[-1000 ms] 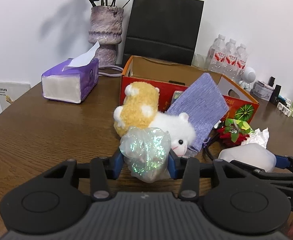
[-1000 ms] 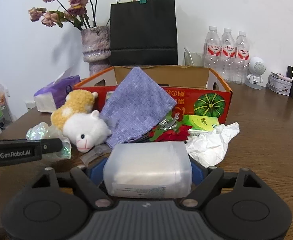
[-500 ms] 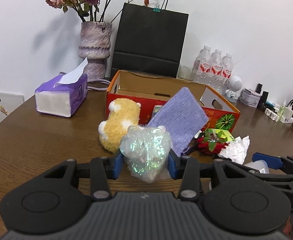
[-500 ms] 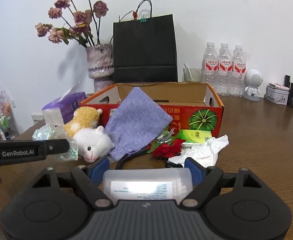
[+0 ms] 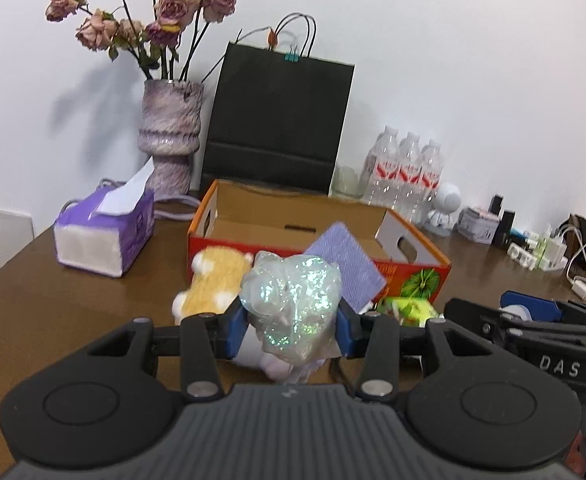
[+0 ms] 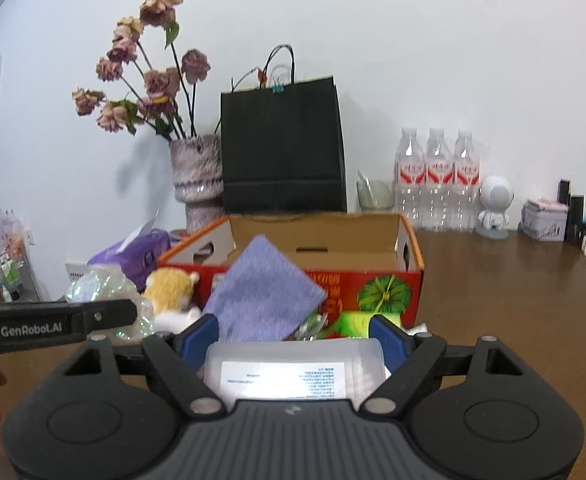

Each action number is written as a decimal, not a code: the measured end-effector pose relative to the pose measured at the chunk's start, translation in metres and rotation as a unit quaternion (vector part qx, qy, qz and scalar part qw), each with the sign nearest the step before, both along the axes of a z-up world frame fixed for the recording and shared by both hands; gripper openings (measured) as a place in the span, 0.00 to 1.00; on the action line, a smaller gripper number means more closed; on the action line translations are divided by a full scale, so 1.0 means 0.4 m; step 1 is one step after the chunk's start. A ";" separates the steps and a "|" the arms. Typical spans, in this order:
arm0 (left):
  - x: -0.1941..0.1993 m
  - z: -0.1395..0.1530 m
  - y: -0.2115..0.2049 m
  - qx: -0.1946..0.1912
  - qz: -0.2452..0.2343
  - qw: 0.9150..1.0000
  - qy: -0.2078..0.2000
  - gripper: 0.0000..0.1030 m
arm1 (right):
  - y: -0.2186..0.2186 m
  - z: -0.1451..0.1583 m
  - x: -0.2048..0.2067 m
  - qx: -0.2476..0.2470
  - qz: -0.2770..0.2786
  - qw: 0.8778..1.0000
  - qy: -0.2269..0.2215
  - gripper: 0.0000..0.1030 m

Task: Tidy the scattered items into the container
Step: 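Lower both held items into the cardboard box and open both tools, then grasp the yellow plush toy with the left tool while the right tool grasps the white tissue, then drop the plush toy and tissue into the cardboard box, opening both tools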

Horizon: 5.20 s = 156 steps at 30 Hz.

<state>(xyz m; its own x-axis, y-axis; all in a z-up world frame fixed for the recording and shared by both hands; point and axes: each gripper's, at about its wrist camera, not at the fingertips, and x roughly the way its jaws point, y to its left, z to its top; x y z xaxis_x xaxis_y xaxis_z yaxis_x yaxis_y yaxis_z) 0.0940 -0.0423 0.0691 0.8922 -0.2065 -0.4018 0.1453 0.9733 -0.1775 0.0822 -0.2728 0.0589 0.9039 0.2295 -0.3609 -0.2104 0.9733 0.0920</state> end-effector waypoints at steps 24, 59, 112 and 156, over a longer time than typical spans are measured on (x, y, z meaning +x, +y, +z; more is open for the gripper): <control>0.483 0.046 -0.074 -0.019 0.055 0.998 0.013 0.43 | -0.027 0.115 0.492 0.069 -0.021 0.997 -0.033 0.79; 0.461 0.017 -0.052 0.004 0.110 0.994 0.005 1.00 | -0.018 0.079 0.555 0.006 0.005 0.997 0.082 1.00; 0.249 -0.086 0.060 0.073 0.061 0.993 0.067 1.00 | -0.096 -0.129 0.218 -0.044 -0.044 0.989 0.135 1.00; 0.276 0.064 0.068 -0.071 0.026 0.997 -0.002 0.52 | -0.043 0.053 0.251 -0.008 0.034 0.999 0.010 0.26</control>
<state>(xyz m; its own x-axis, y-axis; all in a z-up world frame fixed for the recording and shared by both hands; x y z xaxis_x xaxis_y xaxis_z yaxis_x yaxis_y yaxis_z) 0.2043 -0.0151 0.0946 0.9043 -0.2152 -0.3688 0.0970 0.9446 -0.3134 0.1825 -0.2902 0.0802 0.8793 0.2839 -0.3825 -0.2740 0.9583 0.0814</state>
